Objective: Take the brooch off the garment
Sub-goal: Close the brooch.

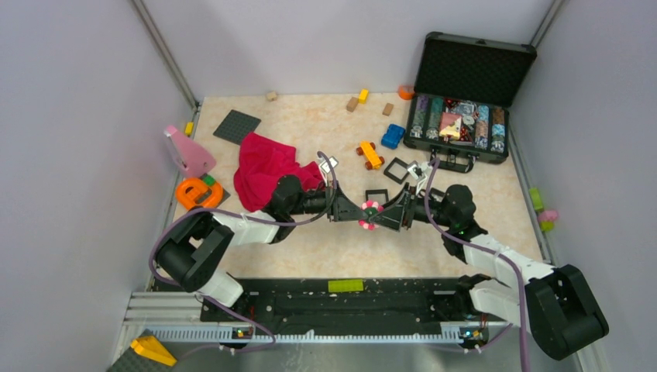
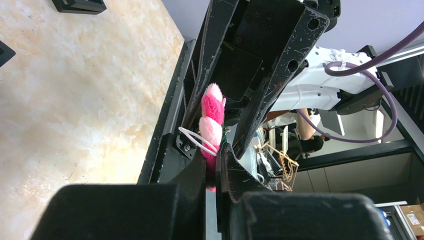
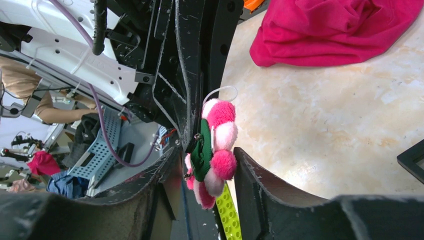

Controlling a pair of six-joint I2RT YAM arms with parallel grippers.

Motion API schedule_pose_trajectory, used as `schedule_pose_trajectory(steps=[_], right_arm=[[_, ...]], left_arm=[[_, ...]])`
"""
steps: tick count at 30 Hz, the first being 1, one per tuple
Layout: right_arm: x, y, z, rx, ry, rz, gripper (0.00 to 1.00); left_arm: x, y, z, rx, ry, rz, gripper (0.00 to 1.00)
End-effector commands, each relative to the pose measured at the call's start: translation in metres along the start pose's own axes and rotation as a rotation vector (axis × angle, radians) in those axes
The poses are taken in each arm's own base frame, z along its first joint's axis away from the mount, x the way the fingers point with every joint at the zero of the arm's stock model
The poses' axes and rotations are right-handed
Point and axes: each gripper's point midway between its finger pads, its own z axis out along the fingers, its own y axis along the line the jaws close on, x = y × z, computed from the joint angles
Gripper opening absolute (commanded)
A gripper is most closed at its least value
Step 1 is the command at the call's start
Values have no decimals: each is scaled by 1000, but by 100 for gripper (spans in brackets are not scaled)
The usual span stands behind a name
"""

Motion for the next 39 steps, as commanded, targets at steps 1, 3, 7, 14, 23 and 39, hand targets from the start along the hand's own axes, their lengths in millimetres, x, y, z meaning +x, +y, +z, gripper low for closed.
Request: schedule_pose_trajectory(steps=[1, 3, 7, 14, 23, 39], right_arm=[[-10, 9, 5, -33, -12, -39, 42], [-10, 10, 4, -35, -13, -37, 39], [-9, 13, 4, -50, -13, -36, 30], [-7, 19, 2, -81, -14, -32, 28], [-4, 26, -1, -111, 1, -39, 66], [-1, 34, -16, -160, -28, -84, 69]], left_arm=[[-11, -28, 2, 76, -21, 105, 0], [-11, -29, 3, 79, -20, 115, 0], [-11, -32, 3, 88, -22, 139, 0], [-10, -40, 4, 122, -10, 148, 0], [-10, -25, 7, 65, -7, 109, 0], [-10, -34, 5, 143, 8, 68, 0]])
